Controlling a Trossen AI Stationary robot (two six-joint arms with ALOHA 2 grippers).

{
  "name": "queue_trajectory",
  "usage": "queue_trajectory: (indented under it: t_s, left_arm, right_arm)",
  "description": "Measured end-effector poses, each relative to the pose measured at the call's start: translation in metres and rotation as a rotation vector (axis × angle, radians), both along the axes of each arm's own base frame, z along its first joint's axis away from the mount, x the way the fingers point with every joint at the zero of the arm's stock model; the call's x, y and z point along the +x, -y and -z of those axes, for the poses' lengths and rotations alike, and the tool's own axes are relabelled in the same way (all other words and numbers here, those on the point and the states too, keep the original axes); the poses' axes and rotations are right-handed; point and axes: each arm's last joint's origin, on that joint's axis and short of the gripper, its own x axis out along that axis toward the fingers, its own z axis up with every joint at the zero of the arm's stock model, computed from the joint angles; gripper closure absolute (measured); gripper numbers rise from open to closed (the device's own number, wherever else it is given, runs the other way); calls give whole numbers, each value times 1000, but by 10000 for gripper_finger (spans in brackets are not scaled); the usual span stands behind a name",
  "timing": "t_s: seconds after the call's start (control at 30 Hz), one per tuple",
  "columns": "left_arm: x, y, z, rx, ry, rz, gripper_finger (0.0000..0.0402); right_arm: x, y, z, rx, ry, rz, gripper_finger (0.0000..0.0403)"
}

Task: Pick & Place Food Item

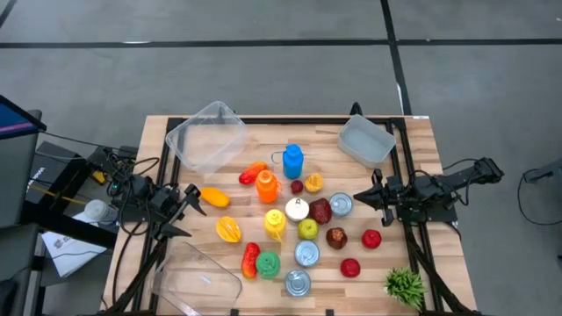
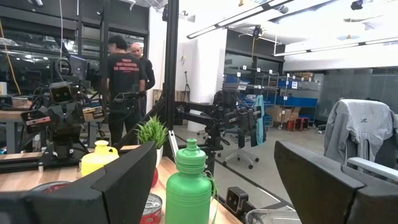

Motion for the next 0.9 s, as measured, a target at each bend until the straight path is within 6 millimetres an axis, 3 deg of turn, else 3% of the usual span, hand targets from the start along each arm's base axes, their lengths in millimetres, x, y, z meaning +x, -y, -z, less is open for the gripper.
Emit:
queue_trajectory:
  t_s: [0.43, 0.9]
  left_arm:
    - [0, -1, -2, -17, 17, -10, 86]
    - [-8, -7, -37, -497, 201, 86, 86]
  right_arm:
    - [0, 0, 0, 0, -1, 0, 403]
    - [0, 0, 0, 0, 0, 0, 403]
